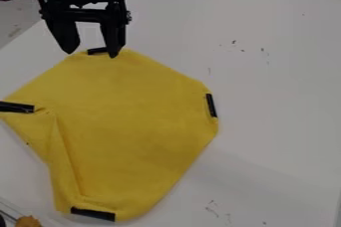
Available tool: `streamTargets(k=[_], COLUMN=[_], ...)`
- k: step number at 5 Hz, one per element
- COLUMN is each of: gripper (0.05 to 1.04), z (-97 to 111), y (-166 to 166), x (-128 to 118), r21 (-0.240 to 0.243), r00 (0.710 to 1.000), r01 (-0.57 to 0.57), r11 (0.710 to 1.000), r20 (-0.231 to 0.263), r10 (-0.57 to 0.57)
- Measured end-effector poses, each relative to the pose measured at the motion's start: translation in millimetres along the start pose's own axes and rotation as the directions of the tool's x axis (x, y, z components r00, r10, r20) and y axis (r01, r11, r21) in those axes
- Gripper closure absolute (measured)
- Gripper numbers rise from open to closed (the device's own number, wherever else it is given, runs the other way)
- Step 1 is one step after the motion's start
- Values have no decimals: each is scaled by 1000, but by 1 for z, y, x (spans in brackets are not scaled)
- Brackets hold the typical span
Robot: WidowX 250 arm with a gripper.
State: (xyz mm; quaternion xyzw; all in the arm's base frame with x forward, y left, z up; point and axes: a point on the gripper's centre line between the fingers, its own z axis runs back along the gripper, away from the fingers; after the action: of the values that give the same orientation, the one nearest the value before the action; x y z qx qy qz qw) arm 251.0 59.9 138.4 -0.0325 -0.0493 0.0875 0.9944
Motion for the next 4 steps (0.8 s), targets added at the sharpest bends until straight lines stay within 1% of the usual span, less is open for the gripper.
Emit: streamTargets(k=[1, 2, 3, 4], gripper=[83, 83, 83, 83], z=[-9, -38, -71, -94], y=[1, 18, 26, 25], x=[-2, 2, 9, 11], r21=[-3, -2, 0, -8], r00=[1000, 993, 985, 986], r01=[-6, -70, -85, -100], r11=[1000, 998, 996, 995], r20=[-30, -96, -147, -138], r10=[6, 69, 84, 97])
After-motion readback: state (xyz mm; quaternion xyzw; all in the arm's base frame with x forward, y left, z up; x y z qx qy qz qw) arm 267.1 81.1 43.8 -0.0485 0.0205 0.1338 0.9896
